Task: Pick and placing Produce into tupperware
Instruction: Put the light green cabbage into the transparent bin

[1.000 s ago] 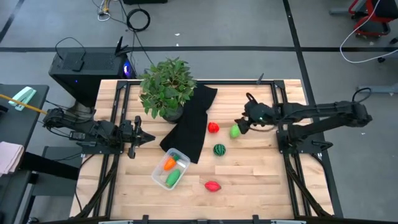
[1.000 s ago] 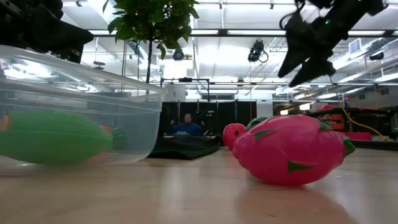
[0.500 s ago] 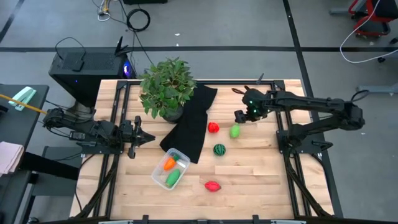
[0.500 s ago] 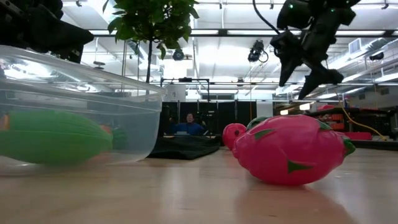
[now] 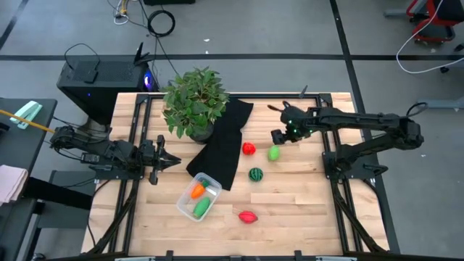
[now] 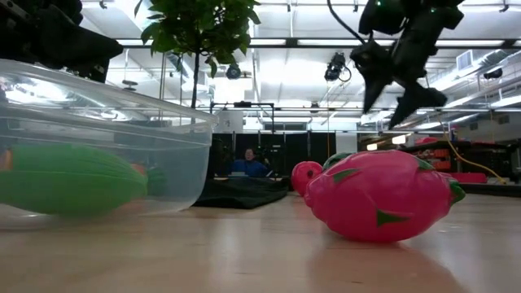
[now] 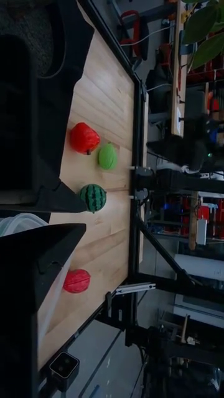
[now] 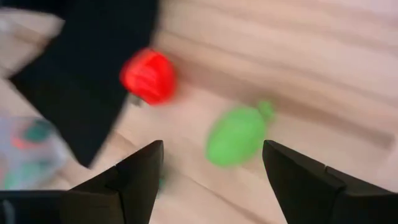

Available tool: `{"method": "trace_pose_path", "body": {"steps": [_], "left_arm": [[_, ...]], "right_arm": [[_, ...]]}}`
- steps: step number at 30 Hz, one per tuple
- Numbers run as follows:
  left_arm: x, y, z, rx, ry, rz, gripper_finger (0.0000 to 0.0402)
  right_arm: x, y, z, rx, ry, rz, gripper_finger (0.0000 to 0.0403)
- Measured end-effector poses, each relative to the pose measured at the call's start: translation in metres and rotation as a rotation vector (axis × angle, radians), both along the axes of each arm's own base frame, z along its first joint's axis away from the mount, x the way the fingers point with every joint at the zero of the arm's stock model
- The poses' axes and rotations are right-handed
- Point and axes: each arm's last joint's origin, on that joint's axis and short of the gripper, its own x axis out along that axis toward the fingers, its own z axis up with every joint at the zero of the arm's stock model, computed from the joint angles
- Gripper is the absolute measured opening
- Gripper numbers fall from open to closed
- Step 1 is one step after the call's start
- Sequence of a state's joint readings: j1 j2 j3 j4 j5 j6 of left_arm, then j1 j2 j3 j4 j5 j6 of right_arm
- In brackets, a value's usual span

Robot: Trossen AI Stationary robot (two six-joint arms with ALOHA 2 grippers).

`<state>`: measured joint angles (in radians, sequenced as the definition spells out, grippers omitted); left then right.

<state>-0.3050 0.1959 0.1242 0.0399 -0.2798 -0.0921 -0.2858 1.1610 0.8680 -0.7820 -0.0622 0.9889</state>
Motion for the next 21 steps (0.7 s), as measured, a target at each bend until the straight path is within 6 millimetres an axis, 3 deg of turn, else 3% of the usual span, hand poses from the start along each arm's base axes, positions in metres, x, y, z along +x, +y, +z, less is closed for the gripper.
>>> {"method": "trace_pose_path", "body": {"steps": [4, 11, 21], "left_arm": [[0.0, 0.0, 0.0, 0.0, 0.0, 0.0, 0.0046], [0.0, 0.0, -0.001, 0.003, 0.009, 0.0, 0.0046], [0.0, 0.0, -0.001, 0.004, 0.014, 0.0, 0.0051]], "right_arm": [[0.005, 0.012, 0.002, 0.035, 0.067, -0.002, 0.0278], [0.038, 0.032, 0.016, -0.093, 0.141, 0.103, 0.0278], [0.053, 0.031, -0.017, -0.055, 0.353, 0.136, 0.0339]]}}
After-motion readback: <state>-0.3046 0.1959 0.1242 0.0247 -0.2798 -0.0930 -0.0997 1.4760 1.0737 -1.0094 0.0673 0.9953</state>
